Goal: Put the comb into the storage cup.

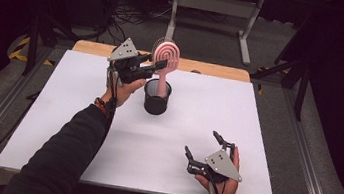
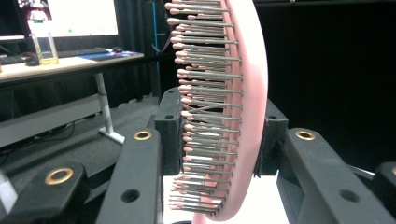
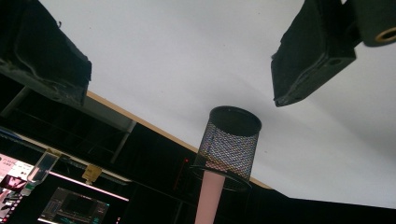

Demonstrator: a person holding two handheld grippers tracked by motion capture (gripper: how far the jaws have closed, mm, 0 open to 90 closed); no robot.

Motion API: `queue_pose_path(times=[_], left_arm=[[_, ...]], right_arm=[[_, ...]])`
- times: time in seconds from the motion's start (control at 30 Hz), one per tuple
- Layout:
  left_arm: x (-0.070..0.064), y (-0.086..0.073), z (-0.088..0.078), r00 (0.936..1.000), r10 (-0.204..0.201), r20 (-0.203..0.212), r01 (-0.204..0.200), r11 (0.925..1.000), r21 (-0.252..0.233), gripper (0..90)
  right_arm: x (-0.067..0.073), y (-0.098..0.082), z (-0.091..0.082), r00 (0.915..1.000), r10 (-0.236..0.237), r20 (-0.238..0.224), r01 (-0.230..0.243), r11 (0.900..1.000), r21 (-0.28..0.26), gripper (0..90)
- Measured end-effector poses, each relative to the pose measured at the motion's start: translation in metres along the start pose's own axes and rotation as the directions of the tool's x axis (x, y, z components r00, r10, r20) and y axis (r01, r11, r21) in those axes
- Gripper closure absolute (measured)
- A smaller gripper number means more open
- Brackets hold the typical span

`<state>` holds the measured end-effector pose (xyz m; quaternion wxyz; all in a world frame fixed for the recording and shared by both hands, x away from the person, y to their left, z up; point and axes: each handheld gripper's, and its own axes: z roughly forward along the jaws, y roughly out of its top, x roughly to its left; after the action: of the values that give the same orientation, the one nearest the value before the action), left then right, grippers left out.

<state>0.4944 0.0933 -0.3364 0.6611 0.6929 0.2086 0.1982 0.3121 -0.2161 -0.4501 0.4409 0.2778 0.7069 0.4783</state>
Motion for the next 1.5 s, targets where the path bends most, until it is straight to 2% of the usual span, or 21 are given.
queue_pose_path(times=[0.13, 0.2, 0.5, 0.8, 1.07, 1.23, 1.27, 1.33, 1.4, 1.5], left_arm=[[-0.002, -0.012, 0.0, 0.9995, -0.026, 0.015, 0.026, 0.9996, -0.01, 63.3], [-0.003, -0.017, 0.001, 0.9996, -0.025, 0.012, 0.025, 0.9997, -0.001, 63.3], [-0.001, -0.035, 0.004, 0.9977, -0.067, 0.009, 0.067, 0.9977, 0.015, 63.3], [-0.001, -0.045, 0.007, 0.9979, -0.065, -0.001, 0.065, 0.9972, 0.036, 63.3], [0.001, -0.054, 0.01, 0.9948, -0.097, -0.032, 0.098, 0.9936, 0.056, 63.1], [0.005, -0.056, 0.009, 0.9914, -0.121, -0.051, 0.123, 0.9913, 0.046, 62.9], [0.007, -0.058, 0.009, 0.9899, -0.136, -0.039, 0.137, 0.9899, 0.035, 62.9], [0.008, -0.058, 0.009, 0.9898, -0.137, -0.039, 0.138, 0.9899, 0.032, 62.8], [0.009, -0.058, 0.01, 0.9904, -0.126, -0.057, 0.128, 0.9913, 0.03, 62.7], [0.012, -0.056, 0.012, 0.9932, -0.085, -0.079, 0.089, 0.9953, 0.039, 62.0]], right_arm=[[0.001, 0.001, 0.0, 1.0, -0.009, 0.001, 0.009, 1.0, -0.004, 5.8], [0.001, 0.0, 0.0, 1.0, -0.008, -0.001, 0.008, 1.0, -0.002, 5.8], [0.001, -0.001, 0.001, 1.0, -0.007, -0.007, 0.007, 1.0, 0.006, 6.0], [0.001, -0.001, 0.001, 0.9999, -0.006, -0.012, 0.006, 1.0, 0.007, 6.3], [0.001, -0.001, 0.002, 0.9999, -0.005, -0.015, 0.005, 1.0, 0.012, 6.6], [0.002, -0.001, 0.002, 0.9997, -0.011, -0.02, 0.011, 1.0, 0.014, 6.8], [0.002, -0.001, 0.002, 0.9997, -0.01, -0.022, 0.01, 1.0, 0.015, 6.7], [0.001, -0.001, 0.002, 0.9997, -0.009, -0.023, 0.009, 1.0, 0.015, 6.7], [0.001, -0.002, 0.003, 0.9997, -0.006, -0.025, 0.007, 1.0, 0.019, 6.6], [0.001, -0.003, 0.004, 0.9998, -0.011, -0.019, 0.011, 1.0, 0.022, 6.6]])
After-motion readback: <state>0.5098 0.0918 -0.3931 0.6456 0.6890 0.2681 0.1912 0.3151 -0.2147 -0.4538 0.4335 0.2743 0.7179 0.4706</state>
